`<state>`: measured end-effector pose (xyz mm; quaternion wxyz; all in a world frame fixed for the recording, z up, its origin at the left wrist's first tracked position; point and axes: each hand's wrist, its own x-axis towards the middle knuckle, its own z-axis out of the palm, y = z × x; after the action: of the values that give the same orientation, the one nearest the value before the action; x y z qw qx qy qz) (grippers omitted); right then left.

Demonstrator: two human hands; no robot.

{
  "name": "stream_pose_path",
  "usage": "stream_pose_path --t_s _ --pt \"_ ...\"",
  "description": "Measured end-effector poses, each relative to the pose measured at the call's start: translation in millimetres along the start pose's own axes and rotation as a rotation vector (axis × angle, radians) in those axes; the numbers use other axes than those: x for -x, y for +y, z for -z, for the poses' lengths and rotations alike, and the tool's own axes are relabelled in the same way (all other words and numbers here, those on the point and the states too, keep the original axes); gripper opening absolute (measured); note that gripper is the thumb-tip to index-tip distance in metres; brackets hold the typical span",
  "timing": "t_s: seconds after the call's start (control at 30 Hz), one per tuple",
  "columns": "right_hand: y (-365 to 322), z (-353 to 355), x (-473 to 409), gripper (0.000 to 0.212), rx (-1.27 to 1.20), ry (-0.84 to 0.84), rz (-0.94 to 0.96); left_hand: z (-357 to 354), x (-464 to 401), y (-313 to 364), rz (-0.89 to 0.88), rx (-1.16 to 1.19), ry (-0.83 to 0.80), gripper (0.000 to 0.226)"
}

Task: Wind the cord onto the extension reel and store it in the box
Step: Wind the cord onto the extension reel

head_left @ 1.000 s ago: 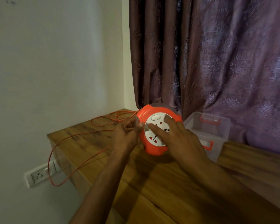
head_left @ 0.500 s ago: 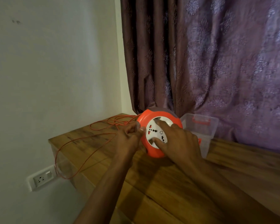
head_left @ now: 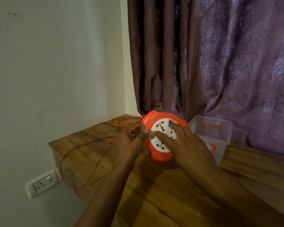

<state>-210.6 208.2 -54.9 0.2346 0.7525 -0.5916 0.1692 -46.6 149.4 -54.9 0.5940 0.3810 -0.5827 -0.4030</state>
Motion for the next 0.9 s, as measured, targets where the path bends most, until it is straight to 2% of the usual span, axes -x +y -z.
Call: stream_pose_path --t_s 0.17,0.3,0.43,0.57,0.63,0.73,0.83,0.9 --pt "-3 -4 -10 0.080 0.152 -0.040 0.033 5 -8 -4 -0.043 -0.013 -0.014 0.019" --pt "-4 -12 -19 0.076 0.183 -0.027 0.009 8 -15 -8 -0.062 -0.038 -0.025 0.017" --pt "-7 -14 -30 0.060 0.033 0.070 -0.139 9 -20 -12 -0.062 -0.007 -0.020 0.017" --pt "-13 -19 -38 0.058 -0.191 0.145 -0.414 7 -27 -16 -0.055 -0.006 -0.042 0.018" --pt "-11 -22 -41 0.054 -0.264 0.139 -0.447 6 -31 -16 -0.071 -0.031 -0.058 0.023" --pt "-7 -17 -40 0.054 -0.183 0.142 -0.262 9 -39 -17 -0.056 -0.051 -0.058 0.023" --pt "-6 -16 -35 0.071 -0.012 0.034 -0.045 12 -48 -19 -0.050 -0.044 -0.048 0.014" --pt "-4 -17 -36 0.076 0.052 -0.013 0.008 11 -49 -17 -0.056 -0.047 -0.053 0.022"
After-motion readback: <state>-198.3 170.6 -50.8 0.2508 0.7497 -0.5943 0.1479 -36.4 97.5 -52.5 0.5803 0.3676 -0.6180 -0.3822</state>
